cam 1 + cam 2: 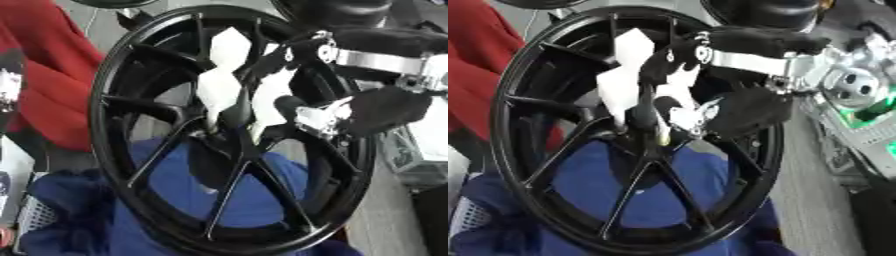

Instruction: Pull the pin out of the wheel hub.

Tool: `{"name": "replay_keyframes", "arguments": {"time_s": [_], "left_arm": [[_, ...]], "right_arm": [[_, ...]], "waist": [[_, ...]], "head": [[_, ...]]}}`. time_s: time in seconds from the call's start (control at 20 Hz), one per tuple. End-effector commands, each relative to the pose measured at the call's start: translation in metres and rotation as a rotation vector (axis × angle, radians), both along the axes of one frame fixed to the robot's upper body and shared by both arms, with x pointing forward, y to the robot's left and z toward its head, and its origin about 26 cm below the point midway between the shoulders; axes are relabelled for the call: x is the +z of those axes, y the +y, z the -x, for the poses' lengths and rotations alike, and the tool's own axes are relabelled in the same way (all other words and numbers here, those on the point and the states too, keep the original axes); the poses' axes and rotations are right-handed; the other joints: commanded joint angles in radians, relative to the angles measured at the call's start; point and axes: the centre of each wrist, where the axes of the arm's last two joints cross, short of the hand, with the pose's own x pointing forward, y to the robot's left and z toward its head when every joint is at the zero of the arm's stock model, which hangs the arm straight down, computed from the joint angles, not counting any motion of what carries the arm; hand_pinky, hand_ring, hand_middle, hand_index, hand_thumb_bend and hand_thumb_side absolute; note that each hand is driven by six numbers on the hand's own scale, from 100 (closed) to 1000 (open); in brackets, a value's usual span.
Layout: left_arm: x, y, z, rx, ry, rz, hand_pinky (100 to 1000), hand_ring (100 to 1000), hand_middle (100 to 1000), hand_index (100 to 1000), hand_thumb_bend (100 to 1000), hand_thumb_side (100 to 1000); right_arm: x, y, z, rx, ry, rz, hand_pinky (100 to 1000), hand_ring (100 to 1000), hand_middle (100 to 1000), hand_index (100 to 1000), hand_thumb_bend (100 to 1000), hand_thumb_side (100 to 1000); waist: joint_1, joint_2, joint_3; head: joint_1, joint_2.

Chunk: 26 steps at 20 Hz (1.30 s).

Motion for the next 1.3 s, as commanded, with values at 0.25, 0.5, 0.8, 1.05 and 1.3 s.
{"name": "replay_keyframes", "arguments": {"time_s": [0.25, 0.5, 0.8, 1.05, 1.3], "left_arm": [[0.0088, -0.0010, 0.0016, -0.007, -0.032, -0.020, 700, 729, 580, 649, 437, 560], [0.0087, -0.0015, 0.0015, -0.007, -0.034, -0.022, 700, 729, 579, 648, 434, 561], [0.0089, -0.0028, 0.0010, -0.014, -0.033, -0.027, 700, 730, 579, 648, 431, 563], [0.0084, -0.0036, 0.0010, -0.018, -0.030, -0.028, 700, 730, 579, 647, 430, 564], [0.0075, -0.0045, 0.0010, -0.024, -0.026, -0.028, 700, 728, 579, 646, 429, 566]], "right_arm": [[0.0060, -0.0016, 0.0023, 0.000, -0.063, 0.032, 887, 917, 851, 932, 100, 746], [0.0056, -0.0011, 0.0024, -0.005, -0.077, 0.040, 892, 925, 858, 936, 100, 738], [0.0063, -0.0016, 0.0023, -0.018, -0.087, 0.037, 892, 925, 857, 937, 100, 733], [0.0082, -0.0031, 0.0021, -0.037, -0.097, 0.024, 889, 917, 850, 938, 100, 697], [0.0080, -0.0035, 0.0021, -0.062, -0.117, 0.044, 889, 906, 839, 945, 100, 606]], "waist": [[0.003, 0.005, 0.006], [0.003, 0.022, 0.011], [0.004, 0.035, 0.012], [0.006, 0.042, 0.011], [0.007, 0.046, 0.011]], "head": [[-0.013, -0.020], [-0.017, -0.026], [-0.019, -0.033], [-0.024, -0.038], [-0.033, -0.046]]}}
